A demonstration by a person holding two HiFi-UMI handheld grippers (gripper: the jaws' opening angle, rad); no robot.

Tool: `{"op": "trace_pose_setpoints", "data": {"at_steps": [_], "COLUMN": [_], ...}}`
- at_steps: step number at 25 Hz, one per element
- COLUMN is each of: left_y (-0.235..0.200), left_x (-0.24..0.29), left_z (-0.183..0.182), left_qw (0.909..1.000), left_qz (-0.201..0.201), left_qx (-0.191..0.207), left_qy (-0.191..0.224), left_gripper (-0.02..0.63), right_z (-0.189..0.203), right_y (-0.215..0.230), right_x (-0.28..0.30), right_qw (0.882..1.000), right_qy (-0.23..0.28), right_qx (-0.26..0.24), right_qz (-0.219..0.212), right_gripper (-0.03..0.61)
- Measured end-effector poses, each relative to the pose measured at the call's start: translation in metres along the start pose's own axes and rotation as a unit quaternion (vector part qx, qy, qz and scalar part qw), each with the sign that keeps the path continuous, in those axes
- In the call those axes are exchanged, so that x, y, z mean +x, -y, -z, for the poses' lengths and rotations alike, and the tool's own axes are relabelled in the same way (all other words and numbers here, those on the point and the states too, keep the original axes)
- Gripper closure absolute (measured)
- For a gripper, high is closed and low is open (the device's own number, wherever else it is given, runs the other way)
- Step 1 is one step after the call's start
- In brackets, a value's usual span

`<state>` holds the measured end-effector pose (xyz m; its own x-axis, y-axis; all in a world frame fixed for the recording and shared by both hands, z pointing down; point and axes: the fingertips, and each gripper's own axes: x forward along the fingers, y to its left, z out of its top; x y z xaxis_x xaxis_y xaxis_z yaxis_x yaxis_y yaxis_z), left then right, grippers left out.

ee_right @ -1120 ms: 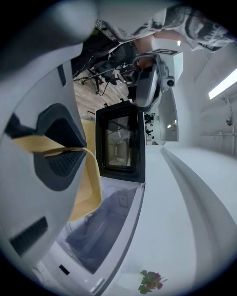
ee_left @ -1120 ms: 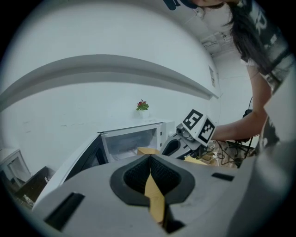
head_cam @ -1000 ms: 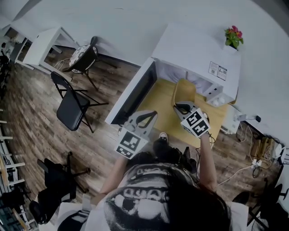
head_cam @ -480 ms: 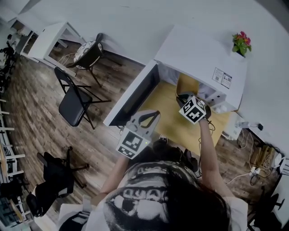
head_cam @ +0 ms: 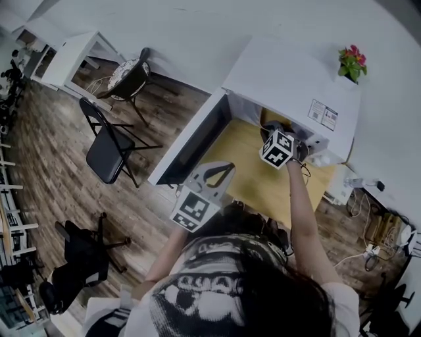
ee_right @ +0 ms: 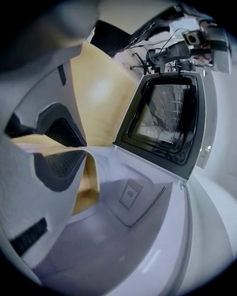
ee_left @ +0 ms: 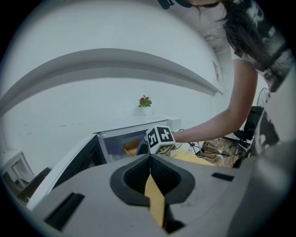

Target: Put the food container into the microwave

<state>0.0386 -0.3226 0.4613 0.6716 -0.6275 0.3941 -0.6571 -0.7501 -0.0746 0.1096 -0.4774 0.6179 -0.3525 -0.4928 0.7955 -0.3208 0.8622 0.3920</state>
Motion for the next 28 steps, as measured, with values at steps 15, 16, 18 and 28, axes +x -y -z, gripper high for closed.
{"op": "trace_pose_setpoints", "data": {"at_steps": [15,16,18,28], "left_y": [-0.003,-0.004,-0.004,0.009], "left_x": [-0.015,-0.015,-0.014,-0.015], "left_z": [0.018,0.019,0.02,0.031], "left_qw": [0.9996,0.9996,0.9995,0.9991], "left_qz": [-0.016,-0.016,-0.016,-0.001], "left_qx": [-0.015,-0.016,-0.018,-0.023], "left_qy": [-0.018,-0.018,-0.02,-0.036], "left_gripper": [0.612,0.612,0.612,0.612], "right_z": [-0.008,-0.011,-0.017,-0.02], "right_y": [0.024,0.022,0.018,-0.056], "right_x": [-0.001,-0.005,-0.016,-0.06], "right_qw": [0.995,0.993,0.99,0.962], "right_qy": [0.046,0.056,0.076,0.156], "right_qx": [0.076,0.083,0.102,0.222], "right_qz": [0.053,0.056,0.061,0.019], "right_gripper": [0.437,0.437,0.43,0.446]}}
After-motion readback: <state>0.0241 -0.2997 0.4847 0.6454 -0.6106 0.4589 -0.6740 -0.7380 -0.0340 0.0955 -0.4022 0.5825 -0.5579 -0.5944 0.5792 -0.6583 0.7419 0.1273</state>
